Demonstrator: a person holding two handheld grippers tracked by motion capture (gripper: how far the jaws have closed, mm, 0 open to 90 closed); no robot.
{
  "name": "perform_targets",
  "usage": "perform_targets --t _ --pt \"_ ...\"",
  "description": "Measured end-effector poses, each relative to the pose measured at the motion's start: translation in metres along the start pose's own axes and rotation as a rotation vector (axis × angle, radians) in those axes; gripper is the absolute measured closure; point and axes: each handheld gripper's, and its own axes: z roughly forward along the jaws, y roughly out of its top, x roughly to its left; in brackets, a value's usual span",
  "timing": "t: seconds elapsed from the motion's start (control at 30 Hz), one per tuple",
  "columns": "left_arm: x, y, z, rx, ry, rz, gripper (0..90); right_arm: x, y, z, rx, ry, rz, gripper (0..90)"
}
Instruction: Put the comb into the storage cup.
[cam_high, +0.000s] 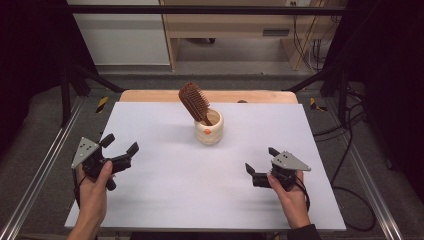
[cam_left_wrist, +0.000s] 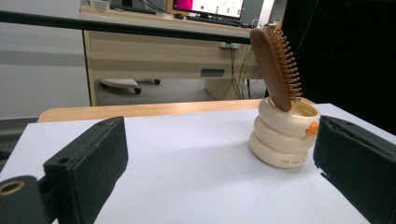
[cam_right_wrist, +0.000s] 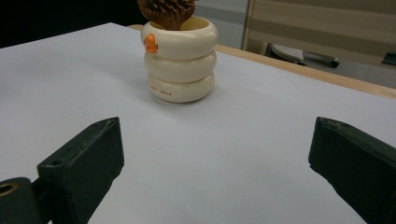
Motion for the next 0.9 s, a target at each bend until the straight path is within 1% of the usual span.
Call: perform_targets --t 0.2,0.37,0.47,0.57,0.67,0.9 --pt "0.009 -0.003 -0.009 -0.009 0.015 -0.012 3.3 -0.003 -0.001 -0.002 -0.004 -0.005 -0.008 4.0" --pt "0.016 -0.007 -0.014 -0.011 0.025 -0.027 3.3 -0.009 -0.003 -0.006 -0.017 -0.026 -0.013 3.8" --pt "0.019 -0.009 -0.016 -0.011 0.031 -0.030 3.3 -0.013 -0.004 -0.008 -0.020 -0.030 -0.016 3.8" --pt "0.020 -0.011 -0.018 -0.012 0.033 -0.032 3.3 -0.017 -0.007 -0.012 -0.026 -0.036 -0.020 3.8" --pt "0.021 -0.013 -0.020 -0.017 0.026 -0.034 3.7 -0.021 -0.010 -0.016 -0.032 -0.038 -0.021 3.9" --pt "0.018 -0.018 -0.021 -0.017 0.019 -0.024 3.8 -0.029 -0.016 -0.023 -0.040 -0.019 -0.016 3.9"
